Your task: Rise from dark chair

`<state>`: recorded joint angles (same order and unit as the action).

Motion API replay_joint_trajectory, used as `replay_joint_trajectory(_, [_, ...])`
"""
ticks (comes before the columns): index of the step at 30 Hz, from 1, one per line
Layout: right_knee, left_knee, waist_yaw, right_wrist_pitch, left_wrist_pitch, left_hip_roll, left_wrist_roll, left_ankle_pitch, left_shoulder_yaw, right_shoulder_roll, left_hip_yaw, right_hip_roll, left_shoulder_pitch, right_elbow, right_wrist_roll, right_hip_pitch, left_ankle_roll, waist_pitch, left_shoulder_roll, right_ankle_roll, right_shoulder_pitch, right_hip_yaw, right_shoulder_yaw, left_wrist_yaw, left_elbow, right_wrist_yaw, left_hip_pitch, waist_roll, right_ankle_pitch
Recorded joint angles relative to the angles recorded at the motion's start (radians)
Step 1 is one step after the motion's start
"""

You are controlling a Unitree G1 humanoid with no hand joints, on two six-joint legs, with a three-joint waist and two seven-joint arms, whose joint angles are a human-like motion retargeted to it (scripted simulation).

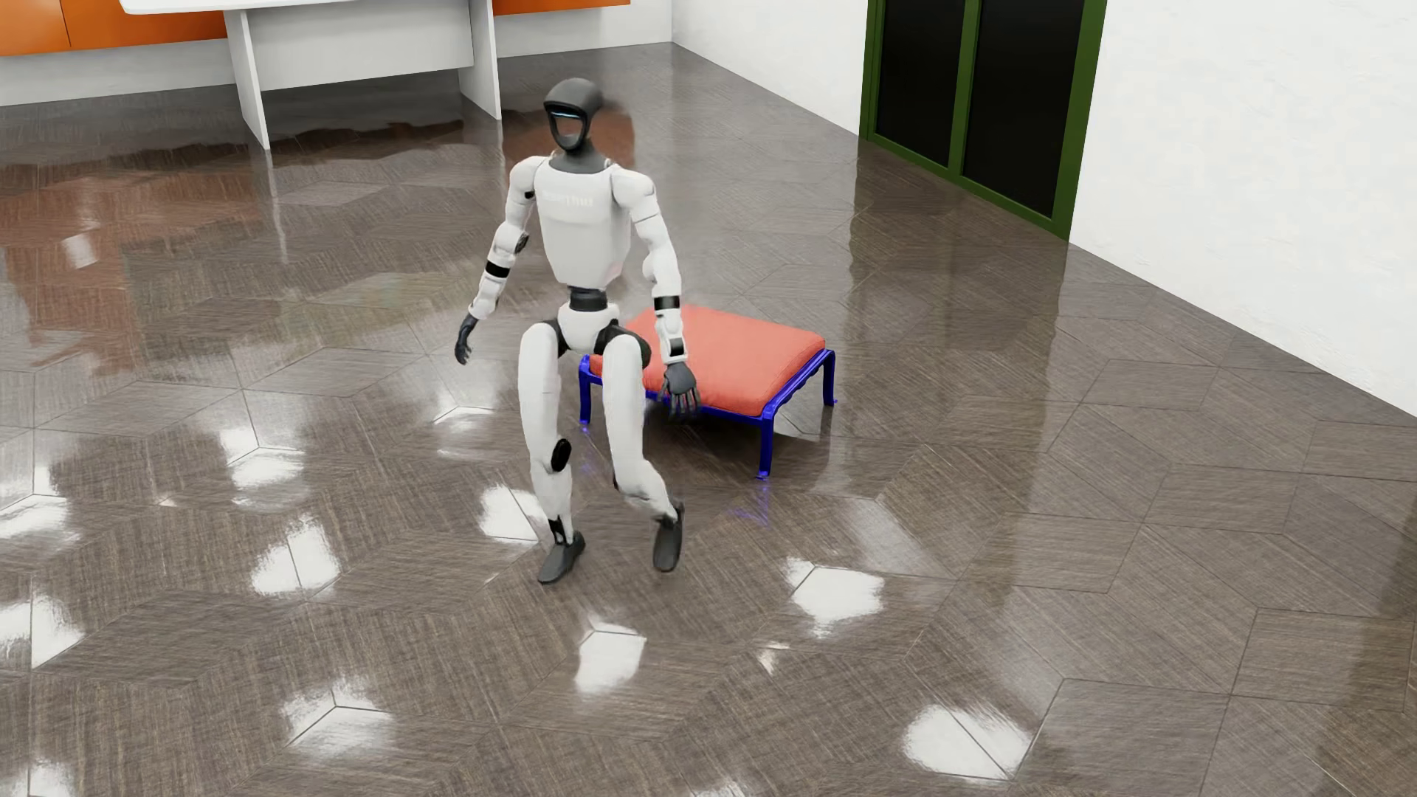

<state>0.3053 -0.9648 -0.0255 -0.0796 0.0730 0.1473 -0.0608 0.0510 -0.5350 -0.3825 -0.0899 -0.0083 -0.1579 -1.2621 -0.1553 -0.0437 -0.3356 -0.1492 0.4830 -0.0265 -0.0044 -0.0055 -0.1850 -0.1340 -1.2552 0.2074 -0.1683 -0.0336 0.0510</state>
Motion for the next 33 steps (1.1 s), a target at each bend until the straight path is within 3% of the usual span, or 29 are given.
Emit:
replay_joint_trajectory(2, [0.018, 0.259, 0.014, 0.012, -0.003, 0.001, -0.011, -0.009, 0.027, -0.008, 0.033, -0.035, 0.016, 0.023, -0.016, 0.012, 0.046, 0.017, -0.006, -0.026, -0.018, 0.014, -0.034, 0.004, -0.001, 0.007, -0.024, 0.003, 0.04])
replay_joint_trajectory(5, [0.137, 0.628, 0.006, 0.02, -0.003, 0.03, 0.0, -0.148, 0.046, -0.008, 0.113, -0.085, 0.044, 0.028, -0.015, -0.047, 0.067, 0.045, 0.0, -0.066, -0.04, 0.052, -0.1, 0.002, -0.009, 0.009, -0.015, 0.016, 0.108])
replay_joint_trajectory(8, [0.15, 0.67, -0.003, 0.023, -0.008, 0.064, -0.006, -0.234, 0.058, -0.001, 0.133, -0.128, 0.052, 0.011, -0.015, -0.074, 0.023, 0.058, 0.014, -0.103, -0.047, 0.094, -0.126, 0.006, -0.002, 0.005, -0.006, 0.027, 0.106])
replay_joint_trajectory(12, [0.165, 0.699, -0.021, 0.023, -0.03, 0.027, -0.044, -0.014, 0.076, 0.004, 0.093, -0.195, 0.052, -0.017, -0.056, -0.186, 0.083, 0.07, 0.049, -0.167, -0.063, 0.128, -0.131, 0.013, 0.027, -0.02, 0.078, 0.016, 0.014])
replay_joint_trajectory(13, [0.165, 0.702, -0.023, 0.023, -0.037, 0.013, -0.036, -0.007, 0.074, 0.013, 0.086, -0.206, 0.038, -0.043, -0.04, -0.208, 0.082, 0.062, 0.054, -0.172, -0.08, 0.131, -0.114, -0.001, 0.026, -0.017, 0.081, 0.007, -0.023])
replay_joint_trajectory(14, [0.167, 0.702, -0.02, 0.014, -0.037, -0.001, -0.03, -0.006, 0.073, 0.018, 0.074, -0.208, 0.029, -0.056, -0.039, -0.225, 0.081, 0.062, 0.052, -0.171, -0.08, 0.13, -0.119, -0.018, 0.019, -0.016, 0.082, 0.003, -0.047])
replay_joint_trajectory(17, [0.197, 0.759, -0.019, -0.01, -0.042, -0.02, -0.018, 0.013, 0.116, 0.027, 0.05, -0.168, 0.031, -0.069, -0.106, -0.239, 0.103, 0.066, 0.064, -0.139, -0.084, 0.082, -0.16, -0.015, 0.024, -0.102, 0.121, -0.008, -0.007])
replay_joint_trajectory(18, [0.181, 0.764, -0.024, 0.019, -0.046, -0.018, -0.007, 0.024, 0.097, 0.041, 0.044, -0.147, 0.037, -0.092, -0.123, -0.222, 0.064, 0.057, 0.07, -0.149, -0.102, 0.069, -0.174, -0.002, 0.03, -0.059, 0.128, -0.018, 0.02])
replay_joint_trajectory(21, [0.105, 0.789, -0.024, 0.027, -0.048, -0.036, 0.011, 0.015, 0.098, 0.036, 0.035, -0.109, 0.046, -0.088, -0.111, -0.177, 0.095, 0.064, 0.043, -0.112, -0.105, 0.046, -0.176, -0.01, 0.002, -0.044, 0.139, -0.026, 0.039])
replay_joint_trajectory(25, [-0.026, 0.787, -0.014, 0.039, -0.066, -0.041, 0.021, 0.004, 0.088, 0.026, 0.033, -0.096, 0.063, -0.081, -0.095, -0.136, 0.122, 0.056, 0.0, -0.115, -0.092, 0.027, -0.183, -0.031, 0.013, -0.002, 0.113, -0.036, -0.026])
replay_joint_trajectory(33, [-0.077, 0.796, -0.013, 0.041, -0.056, -0.005, 0.04, -0.051, 0.059, 0.033, 0.057, -0.063, 0.048, -0.101, -0.078, -0.122, 0.113, 0.037, -0.027, -0.108, -0.085, 0.001, -0.163, -0.035, 0.004, -0.008, 0.058, -0.023, -0.015])
